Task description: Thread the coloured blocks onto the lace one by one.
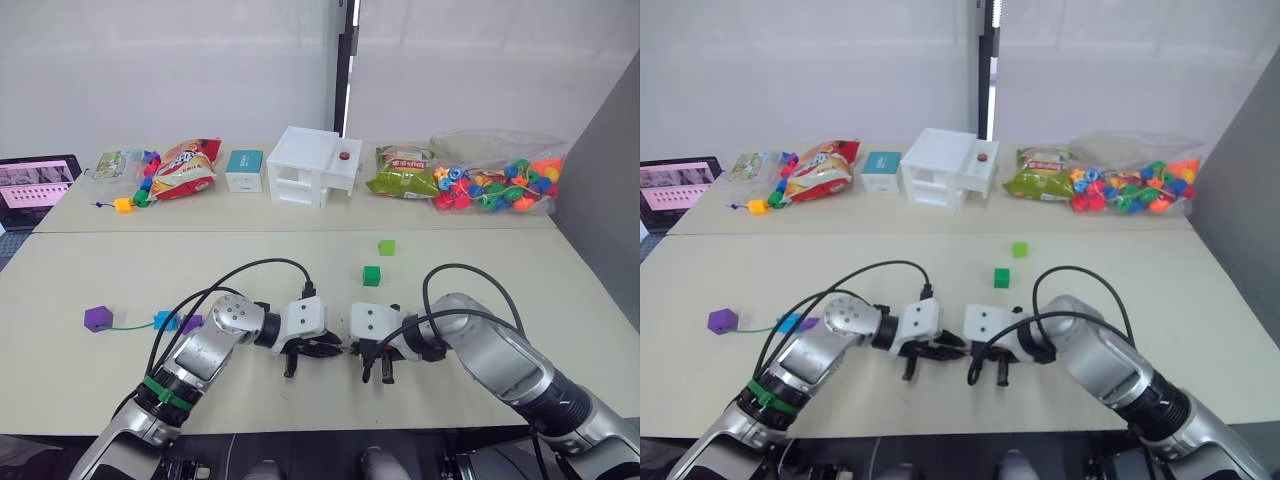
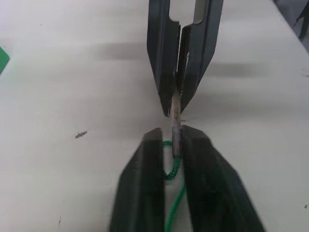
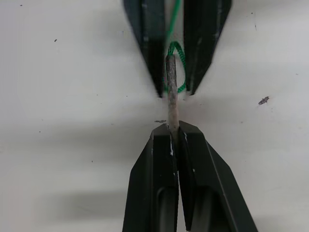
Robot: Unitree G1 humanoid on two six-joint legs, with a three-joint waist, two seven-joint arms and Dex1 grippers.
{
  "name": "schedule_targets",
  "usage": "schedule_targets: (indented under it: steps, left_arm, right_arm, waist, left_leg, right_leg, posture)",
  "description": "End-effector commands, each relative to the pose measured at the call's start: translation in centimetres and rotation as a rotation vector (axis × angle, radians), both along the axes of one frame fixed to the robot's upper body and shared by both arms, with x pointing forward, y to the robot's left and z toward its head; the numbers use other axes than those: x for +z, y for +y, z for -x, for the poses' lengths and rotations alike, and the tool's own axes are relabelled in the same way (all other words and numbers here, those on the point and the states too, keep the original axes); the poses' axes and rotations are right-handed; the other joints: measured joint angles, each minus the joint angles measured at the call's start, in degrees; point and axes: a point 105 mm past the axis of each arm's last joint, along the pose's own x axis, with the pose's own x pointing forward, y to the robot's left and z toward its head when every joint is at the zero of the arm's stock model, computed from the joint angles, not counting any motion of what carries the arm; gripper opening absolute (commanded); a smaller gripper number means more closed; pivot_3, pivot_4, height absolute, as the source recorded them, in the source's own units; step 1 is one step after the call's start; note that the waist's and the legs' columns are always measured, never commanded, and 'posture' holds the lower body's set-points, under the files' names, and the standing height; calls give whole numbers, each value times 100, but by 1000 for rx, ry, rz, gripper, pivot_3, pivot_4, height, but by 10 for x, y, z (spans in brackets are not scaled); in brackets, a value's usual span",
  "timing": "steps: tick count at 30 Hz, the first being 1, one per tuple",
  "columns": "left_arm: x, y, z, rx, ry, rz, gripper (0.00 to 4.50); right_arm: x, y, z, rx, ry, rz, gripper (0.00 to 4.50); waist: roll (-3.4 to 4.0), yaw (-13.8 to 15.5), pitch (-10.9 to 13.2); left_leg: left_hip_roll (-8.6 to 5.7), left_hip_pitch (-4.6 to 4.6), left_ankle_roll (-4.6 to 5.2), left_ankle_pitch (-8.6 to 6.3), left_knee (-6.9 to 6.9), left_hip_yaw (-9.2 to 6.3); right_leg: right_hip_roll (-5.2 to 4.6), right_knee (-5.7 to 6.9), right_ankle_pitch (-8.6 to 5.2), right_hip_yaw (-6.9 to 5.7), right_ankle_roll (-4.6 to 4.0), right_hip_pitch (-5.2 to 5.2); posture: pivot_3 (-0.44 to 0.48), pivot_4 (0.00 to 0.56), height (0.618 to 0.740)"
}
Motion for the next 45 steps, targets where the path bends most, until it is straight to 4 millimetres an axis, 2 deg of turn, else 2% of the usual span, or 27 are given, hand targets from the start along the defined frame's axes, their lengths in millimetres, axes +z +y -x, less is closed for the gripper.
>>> schedule_targets:
  steps: [1, 10, 15, 18, 20, 23, 27, 33, 38, 41, 43, 45]
  left_arm:
    - [9, -5, -5, -2, -53, 11, 26]
    - [16, -6, -7, 14, -39, 42, 26]
    - [16, 11, -4, 30, -5, 10, 0]
    - [17, 22, -3, 55, -2, -17, 0]
    - [19, 35, -3, 93, 4, -30, 0]
    - [22, 49, -2, 144, 9, -41, 0]
    - [27, 57, -1, 203, 19, -37, 0]
    - [29, 59, 0, 227, 21, -39, 0]
    - [31, 60, 1, 240, 15, -41, 0]
    - [31, 60, 1, 245, 15, -42, 0]
    - [32, 61, 1, 249, 14, -41, 0]
    - [32, 62, 1, 256, 13, -40, 0]
  right_arm:
    - [12, 6, 3, 29, -32, -22, 0]
    - [7, 4, 10, 30, 3, -14, 0]
    - [19, -5, 4, -124, -30, -135, 1606]
    - [27, -14, 4, -222, -40, -214, 2745]
    - [36, -24, -3, -394, -86, -340, 3365]
    - [38, -42, -18, -653, -189, -445, 4384]
    - [36, -45, -38, -912, -318, -546, 4449]
    - [31, -21, -63, -1051, -396, -658, 4449]
    - [14, -11, -92, -1189, -420, -709, 4449]
    - [4, -14, -102, -1286, -396, -752, 4449]
    - [3, -8, -103, -1283, -354, -814, 3939]
    - [12, 1, -102, -1225, -366, -870, 3306]
  waist:
    - [0, 0, 0]
    - [0, 0, 0]
    - [0, 1, 0]
    - [0, 0, 0]
    - [-1, 1, -1]
    - [0, 0, -2]
    - [2, -16, -2]
    - [4, -35, -1]
    - [5, -52, 0]
    - [6, -52, 0]
    - [6, -48, 0]
    - [7, -50, 1]
  left_leg:
    - [0, 0, 0, 0, 0, 0]
    - [-1, 0, 0, 0, 1, 0]
    - [0, -1, 0, 0, 1, -1]
    - [-1, 0, 0, 0, 1, -1]
    - [0, 0, 0, 0, 0, -1]
    - [1, 4, 1, 0, -5, -5]
    - [0, 6, -2, 1, -5, -1]
    - [1, 8, -9, 5, -11, 1]
    - [1, 13, -11, 6, -18, 2]
    - [1, 16, -12, 7, -22, 2]
    - [1, 15, -12, 7, -23, 2]
    - [0, 15, -12, 7, -23, 2]
  right_leg:
    - [0, 0, 0, 0, 0, 0]
    - [-1, 0, 0, 0, 0, 1]
    - [0, 2, 0, 0, 0, -1]
    - [0, 3, 0, 1, 0, -1]
    - [0, 3, 0, 1, 0, 0]
    - [2, 7, 0, 3, 0, -1]
    - [1, 8, 0, 4, 0, -2]
    - [2, 11, 2, 8, -3, -8]
    - [2, 10, 4, 9, -6, -8]
    - [1, 11, 4, 10, -7, -9]
    - [0, 10, 4, 10, -7, -9]
    - [0, 8, 4, 11, -7, -8]
  posture:
    - [0, 150, 740]
    - [0, 150, 740]
    - [0, 150, 740]
    - [0, 150, 740]
    - [0, 150, 740]
    - [0, 150, 740]
    - [0, 150, 740]
    - [0, 150, 740]
    - [0, 150, 740]
    - [0, 150, 740]
    - [0, 150, 740]
    - [0, 150, 740]
